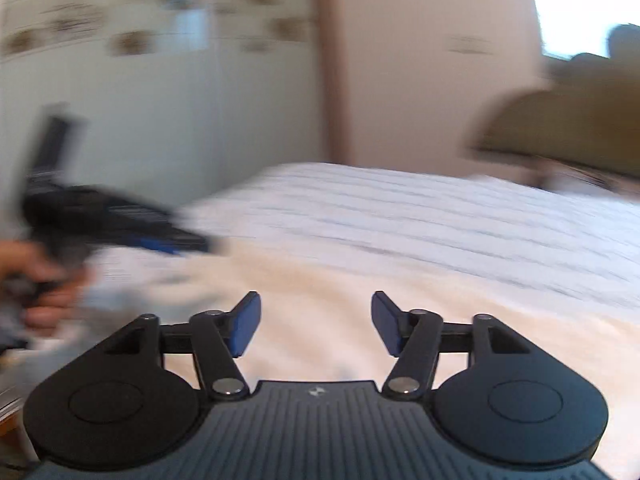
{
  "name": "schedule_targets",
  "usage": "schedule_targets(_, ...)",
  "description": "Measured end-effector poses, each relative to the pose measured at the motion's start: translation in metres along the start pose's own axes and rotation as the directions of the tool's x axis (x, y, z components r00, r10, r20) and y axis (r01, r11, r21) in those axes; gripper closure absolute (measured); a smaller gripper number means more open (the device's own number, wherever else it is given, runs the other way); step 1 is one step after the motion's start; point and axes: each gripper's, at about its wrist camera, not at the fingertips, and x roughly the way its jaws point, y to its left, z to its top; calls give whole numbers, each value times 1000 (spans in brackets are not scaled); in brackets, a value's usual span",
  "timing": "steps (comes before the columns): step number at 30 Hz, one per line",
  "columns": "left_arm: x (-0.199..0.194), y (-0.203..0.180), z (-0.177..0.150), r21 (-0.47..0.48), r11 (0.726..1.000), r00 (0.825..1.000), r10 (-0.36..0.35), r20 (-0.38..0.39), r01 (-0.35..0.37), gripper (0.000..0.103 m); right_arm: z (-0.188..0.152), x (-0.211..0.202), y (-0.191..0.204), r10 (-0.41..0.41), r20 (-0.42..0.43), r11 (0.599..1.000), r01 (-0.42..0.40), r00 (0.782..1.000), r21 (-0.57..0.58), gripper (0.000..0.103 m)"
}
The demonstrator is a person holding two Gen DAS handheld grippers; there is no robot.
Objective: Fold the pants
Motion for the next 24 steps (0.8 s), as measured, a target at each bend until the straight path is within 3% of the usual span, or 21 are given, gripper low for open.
schedule_targets(2, 18, -41, -4, 74, 996, 998, -47, -33, 49, 32, -12, -21, -75, -230, -31, 966, 233, 973, 113, 35)
schedule_targets(3, 27, -61, -8, 107, 992, 997, -67, -44, 71, 31, -19, -33, -109, -319, -41, 934, 321, 947, 154, 34)
schedule_targets(4, 36, -81, -13, 137, 986, 995, -84, -55, 91, 30, -28, -48, -147, -407, -57, 888, 410, 912, 208, 26)
schedule_targets(6, 56, -115, -22, 190, 973, 989, -120, -82, 134, 28, -47, -66, -209, -510, -121, 792, 520, 851, 319, 16)
schedule_targets(8, 75, -143, -34, 234, 961, 985, -123, -121, 149, 27, -74, -73, -257, -531, -262, 684, 590, 806, 429, 17)
schedule_targets(9, 82, -152, -41, 252, 957, 985, -113, -134, 144, 27, -89, -80, -270, -478, -279, 692, 553, 833, 465, 17)
schedule_targets(10, 86, -162, -47, 267, 952, 984, -115, -136, 148, 27, -99, -90, -269, -440, -230, 742, 496, 868, 452, 17)
schedule_targets(11, 89, -170, -51, 279, 948, 984, -122, -131, 155, 27, -104, -99, -261, -433, -211, 770, 481, 877, 419, 17)
schedule_targets(13, 96, -182, -57, 292, 944, 986, -123, -115, 152, 26, -106, -124, -261, -442, -174, 753, 470, 880, 461, 16)
schedule_targets(15, 104, -192, -61, 293, 945, 987, -117, -109, 144, 26, -116, -155, -284, -473, -53, 676, 401, 879, 619, 16)
schedule_targets(16, 106, -197, -65, 291, 947, 988, -112, -105, 138, 26, -121, -161, -300, -497, -10, 605, 355, 867, 712, 16)
schedule_targets(18, 111, -201, -70, 287, 950, 990, -101, -95, 125, 26, -139, -175, -328, -504, -1, 485, 285, 864, 827, 16)
schedule_targets(19, 113, -202, -73, 284, 952, 991, -96, -92, 118, 26, -148, -177, -340, -491, 15, 451, 240, 871, 859, 16)
schedule_targets(21, 115, -203, -73, 280, 953, 992, -95, -87, 116, 22, -159, -175, -355, -486, 36, 405, 188, 873, 895, 18)
schedule_targets(24, 117, -207, -75, 293, 950, 993, -88, -80, 108, 20, -160, -169, -364, -501, 34, 386, 188, 865, 903, 18)
